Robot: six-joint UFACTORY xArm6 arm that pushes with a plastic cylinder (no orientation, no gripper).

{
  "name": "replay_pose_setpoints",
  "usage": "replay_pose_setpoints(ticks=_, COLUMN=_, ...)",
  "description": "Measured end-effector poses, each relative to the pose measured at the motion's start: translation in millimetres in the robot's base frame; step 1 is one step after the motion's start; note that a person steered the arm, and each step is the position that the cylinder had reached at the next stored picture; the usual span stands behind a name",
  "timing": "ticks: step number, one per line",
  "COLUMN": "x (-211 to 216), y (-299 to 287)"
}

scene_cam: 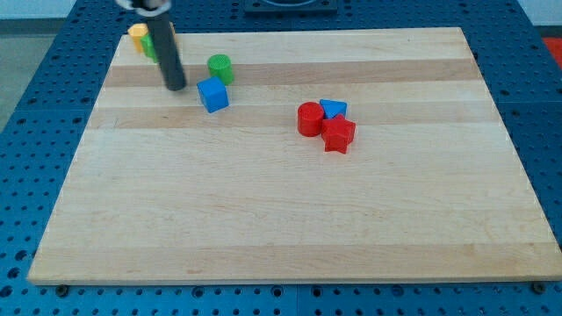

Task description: Nudge the blue cube closer to blue triangle

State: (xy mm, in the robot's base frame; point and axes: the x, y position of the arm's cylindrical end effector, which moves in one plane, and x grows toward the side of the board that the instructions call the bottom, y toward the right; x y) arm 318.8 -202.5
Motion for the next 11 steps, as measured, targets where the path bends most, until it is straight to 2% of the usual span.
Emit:
replay_pose_setpoints(ticks=1, x=20.0, y=-0.8)
replay_pose_setpoints(ticks=2, x=22.2, y=53.8)
replay_pose_setpoints(ticks=4, x=22.1, y=201.0)
replay_pose_setpoints(ticks=5, x=20.4, y=234.3)
replay_pose_setpoints(ticks=8, x=14.8, y=109.4)
replay_pose_setpoints(ticks=11, x=30.0, y=153.1)
